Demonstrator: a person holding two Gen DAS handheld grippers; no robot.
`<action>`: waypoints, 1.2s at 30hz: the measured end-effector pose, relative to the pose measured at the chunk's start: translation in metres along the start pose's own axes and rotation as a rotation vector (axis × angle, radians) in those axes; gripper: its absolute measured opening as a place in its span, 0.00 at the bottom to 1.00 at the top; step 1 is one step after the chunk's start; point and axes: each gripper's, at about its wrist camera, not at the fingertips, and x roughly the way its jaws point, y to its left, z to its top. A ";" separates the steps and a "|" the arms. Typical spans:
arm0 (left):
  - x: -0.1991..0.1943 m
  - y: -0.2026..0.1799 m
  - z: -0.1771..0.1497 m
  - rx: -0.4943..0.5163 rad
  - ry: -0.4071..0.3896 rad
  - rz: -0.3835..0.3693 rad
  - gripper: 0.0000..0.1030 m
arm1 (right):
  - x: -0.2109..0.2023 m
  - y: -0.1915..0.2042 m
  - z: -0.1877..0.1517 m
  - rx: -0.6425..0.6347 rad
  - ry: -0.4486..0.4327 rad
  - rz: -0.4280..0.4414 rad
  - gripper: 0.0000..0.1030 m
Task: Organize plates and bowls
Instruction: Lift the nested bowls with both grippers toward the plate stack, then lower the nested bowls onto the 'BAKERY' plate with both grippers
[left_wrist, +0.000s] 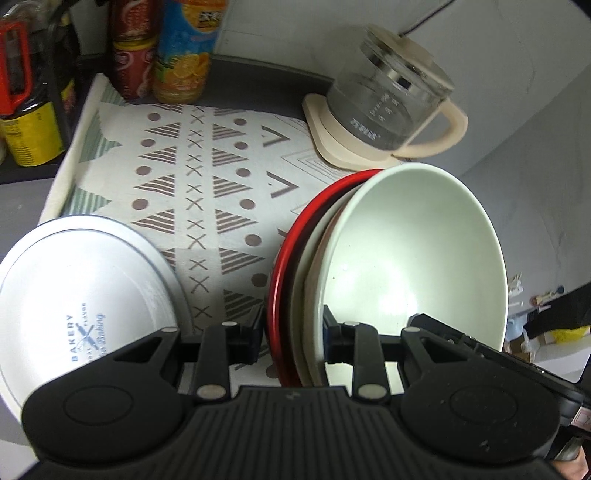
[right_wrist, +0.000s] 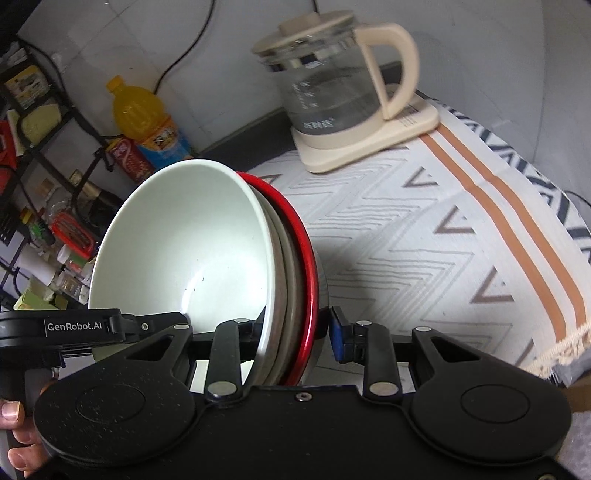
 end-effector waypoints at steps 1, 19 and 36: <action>-0.003 0.002 0.000 -0.004 -0.009 0.001 0.28 | 0.000 0.003 0.001 -0.007 0.001 0.003 0.28; -0.052 0.061 -0.015 -0.166 -0.107 0.077 0.28 | 0.020 0.070 0.002 -0.166 0.054 0.116 0.28; -0.078 0.126 -0.029 -0.295 -0.135 0.129 0.28 | 0.050 0.130 -0.010 -0.279 0.136 0.172 0.28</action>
